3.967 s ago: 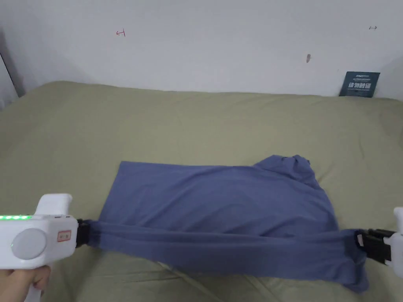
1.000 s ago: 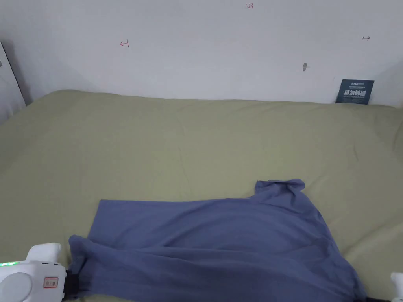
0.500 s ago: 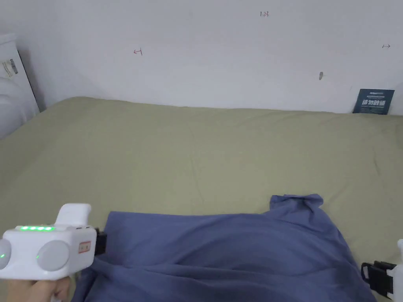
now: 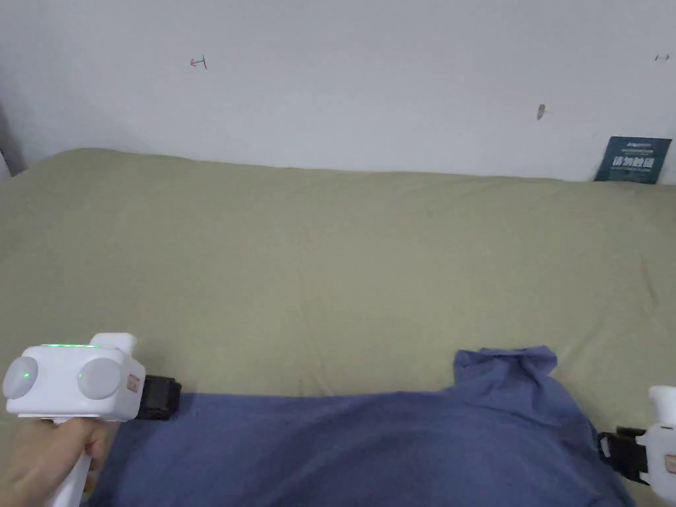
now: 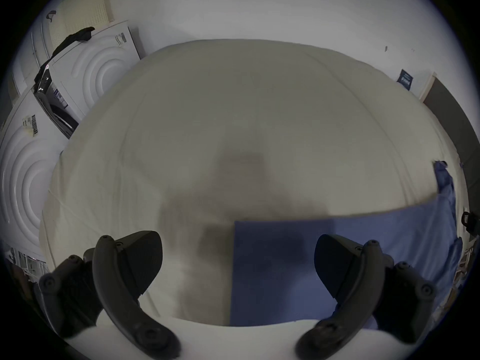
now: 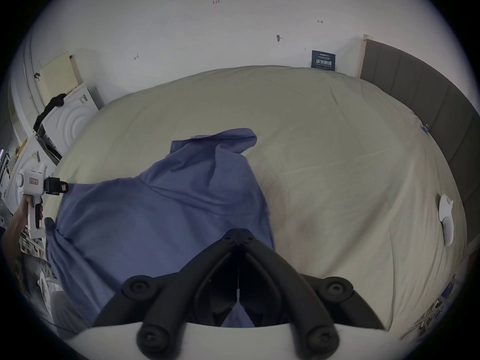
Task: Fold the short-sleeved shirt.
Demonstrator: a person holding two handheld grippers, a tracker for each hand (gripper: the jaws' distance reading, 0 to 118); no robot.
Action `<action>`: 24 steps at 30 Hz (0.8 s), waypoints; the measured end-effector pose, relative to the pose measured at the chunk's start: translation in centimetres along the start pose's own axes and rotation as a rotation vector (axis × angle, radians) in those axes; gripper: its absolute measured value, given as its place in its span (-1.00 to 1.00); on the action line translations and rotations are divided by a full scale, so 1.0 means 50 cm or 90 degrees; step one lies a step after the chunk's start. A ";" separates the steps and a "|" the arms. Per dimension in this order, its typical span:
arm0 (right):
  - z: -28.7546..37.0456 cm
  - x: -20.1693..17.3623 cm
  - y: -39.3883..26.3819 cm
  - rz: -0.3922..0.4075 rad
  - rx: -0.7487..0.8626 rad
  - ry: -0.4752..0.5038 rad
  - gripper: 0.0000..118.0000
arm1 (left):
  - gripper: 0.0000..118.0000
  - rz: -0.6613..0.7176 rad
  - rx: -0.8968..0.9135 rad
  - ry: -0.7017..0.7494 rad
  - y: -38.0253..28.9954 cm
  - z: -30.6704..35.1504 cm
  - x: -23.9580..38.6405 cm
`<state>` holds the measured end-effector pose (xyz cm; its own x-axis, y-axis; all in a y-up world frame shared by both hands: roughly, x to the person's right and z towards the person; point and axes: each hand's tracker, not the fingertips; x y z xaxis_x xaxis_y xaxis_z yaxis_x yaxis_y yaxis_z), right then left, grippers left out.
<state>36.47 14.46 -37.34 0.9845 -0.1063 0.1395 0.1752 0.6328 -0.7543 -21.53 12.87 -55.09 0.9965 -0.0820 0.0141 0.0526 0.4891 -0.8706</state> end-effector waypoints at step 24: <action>-0.111 0.004 0.102 0.043 -0.091 -0.023 -0.97 | -0.99 -0.028 -0.003 -0.048 -0.023 0.027 -0.003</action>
<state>37.60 13.41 -44.72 0.9936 -0.0380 0.1068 0.1109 0.5217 -0.8459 -21.64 13.46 -53.42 0.9953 -0.0381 0.0894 0.0967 0.4819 -0.8709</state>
